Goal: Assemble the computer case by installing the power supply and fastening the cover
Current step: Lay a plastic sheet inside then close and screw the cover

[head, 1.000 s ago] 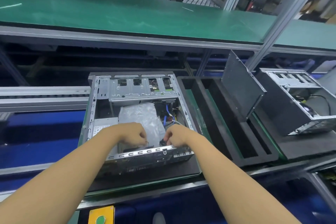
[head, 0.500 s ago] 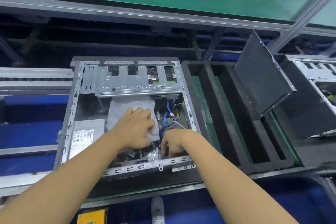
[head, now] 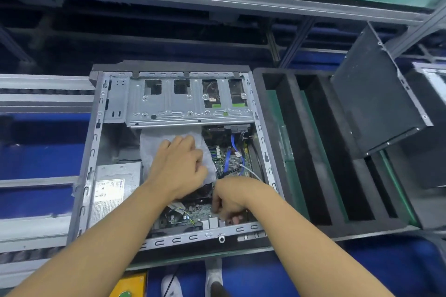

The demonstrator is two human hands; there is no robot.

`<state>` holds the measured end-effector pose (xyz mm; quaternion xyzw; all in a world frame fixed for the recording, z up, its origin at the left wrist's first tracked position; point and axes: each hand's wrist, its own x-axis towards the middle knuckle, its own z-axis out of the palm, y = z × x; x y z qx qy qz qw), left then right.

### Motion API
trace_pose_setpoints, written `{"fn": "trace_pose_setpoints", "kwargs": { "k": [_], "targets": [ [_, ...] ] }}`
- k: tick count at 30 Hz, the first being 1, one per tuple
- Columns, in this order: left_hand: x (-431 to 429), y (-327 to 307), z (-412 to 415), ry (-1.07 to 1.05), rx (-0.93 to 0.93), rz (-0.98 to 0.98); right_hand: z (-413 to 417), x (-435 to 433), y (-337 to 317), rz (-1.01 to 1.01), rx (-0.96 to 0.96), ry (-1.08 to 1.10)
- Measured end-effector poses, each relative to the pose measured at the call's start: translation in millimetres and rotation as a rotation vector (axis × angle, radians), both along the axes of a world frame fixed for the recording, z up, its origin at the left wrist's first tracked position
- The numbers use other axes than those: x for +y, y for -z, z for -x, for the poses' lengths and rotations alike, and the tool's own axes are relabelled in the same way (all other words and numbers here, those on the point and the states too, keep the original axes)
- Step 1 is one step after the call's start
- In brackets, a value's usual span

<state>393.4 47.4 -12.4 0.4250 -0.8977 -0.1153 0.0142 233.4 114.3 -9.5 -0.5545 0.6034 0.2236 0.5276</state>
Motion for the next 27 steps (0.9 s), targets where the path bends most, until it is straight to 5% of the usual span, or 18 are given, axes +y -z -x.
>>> {"fn": "trace_pose_setpoints", "kwargs": {
  "k": [8, 21, 27],
  "targets": [
    [-3, 6, 2, -0.056, -0.028, -0.023, 15, 4, -11, 0.144, 0.112, -0.069],
    [-6, 6, 2, -0.111, 0.062, -0.059, -10, -2, -45, 0.098, -0.562, 0.186],
    [-6, 7, 1, -0.151, 0.138, -0.072, -44, -10, -37, 0.258, -0.442, -0.2]
  ]
}}
